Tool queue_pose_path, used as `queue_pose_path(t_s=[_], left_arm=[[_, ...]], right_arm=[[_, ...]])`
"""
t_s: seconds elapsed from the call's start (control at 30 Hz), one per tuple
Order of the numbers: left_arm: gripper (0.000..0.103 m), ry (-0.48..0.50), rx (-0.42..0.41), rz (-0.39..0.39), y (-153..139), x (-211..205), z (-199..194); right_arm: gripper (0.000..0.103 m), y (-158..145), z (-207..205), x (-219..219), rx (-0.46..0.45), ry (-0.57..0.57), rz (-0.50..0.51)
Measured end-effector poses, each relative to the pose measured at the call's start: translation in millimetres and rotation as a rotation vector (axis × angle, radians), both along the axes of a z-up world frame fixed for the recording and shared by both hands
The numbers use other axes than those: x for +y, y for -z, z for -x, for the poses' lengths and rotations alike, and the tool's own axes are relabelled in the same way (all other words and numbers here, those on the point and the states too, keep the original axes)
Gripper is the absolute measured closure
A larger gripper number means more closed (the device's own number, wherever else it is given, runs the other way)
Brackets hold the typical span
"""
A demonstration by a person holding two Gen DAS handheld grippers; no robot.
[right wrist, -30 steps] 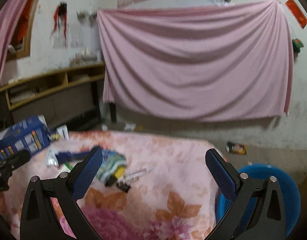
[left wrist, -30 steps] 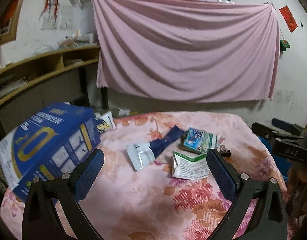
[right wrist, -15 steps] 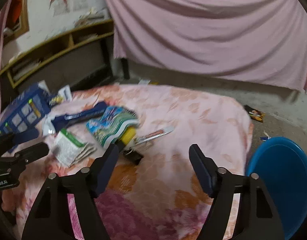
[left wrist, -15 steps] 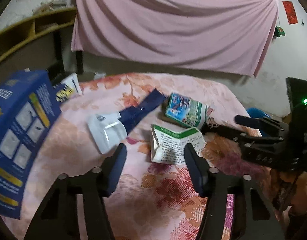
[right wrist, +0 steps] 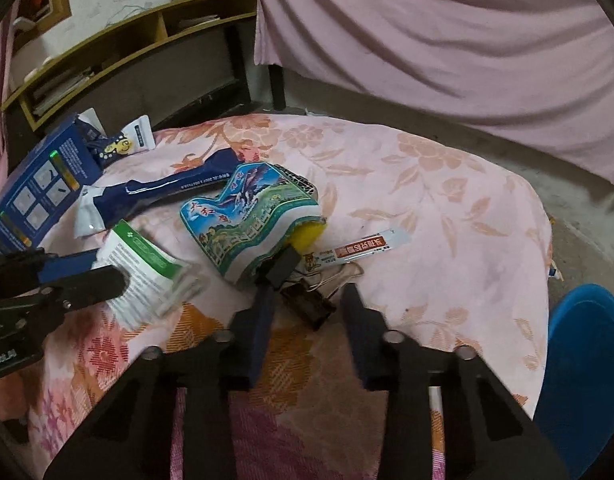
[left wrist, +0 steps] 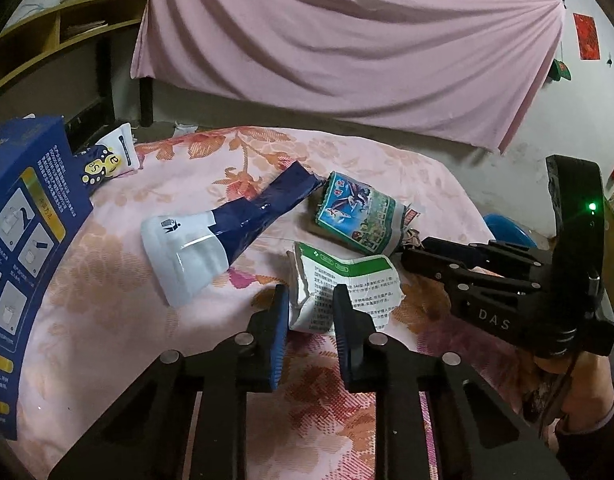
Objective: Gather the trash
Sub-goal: 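Grasp the green-and-white packet with the left tool while the right tool grasps the black binder clip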
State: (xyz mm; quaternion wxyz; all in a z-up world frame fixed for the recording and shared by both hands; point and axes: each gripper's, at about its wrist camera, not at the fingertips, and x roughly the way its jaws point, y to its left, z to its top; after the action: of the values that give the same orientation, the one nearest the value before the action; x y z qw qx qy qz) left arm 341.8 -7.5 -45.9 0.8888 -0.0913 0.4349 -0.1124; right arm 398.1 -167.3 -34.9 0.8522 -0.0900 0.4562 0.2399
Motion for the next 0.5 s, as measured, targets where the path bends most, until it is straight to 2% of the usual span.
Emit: queue_pose_path(t_s=[0.3,0.5], left_arm=[[0.092,0.001,-0.041,-0.017,-8.0,-11.5,9.4],[0.094,0.025,-0.087,-0.082,-13.7,-28.9,22.7]], right_arm=[[0.078,-4.7,9.6,-6.6,0.0,-0.014,-0.022],[0.078,-10.5,26.6,-21.1,-0.015,-0.033,-0.021]])
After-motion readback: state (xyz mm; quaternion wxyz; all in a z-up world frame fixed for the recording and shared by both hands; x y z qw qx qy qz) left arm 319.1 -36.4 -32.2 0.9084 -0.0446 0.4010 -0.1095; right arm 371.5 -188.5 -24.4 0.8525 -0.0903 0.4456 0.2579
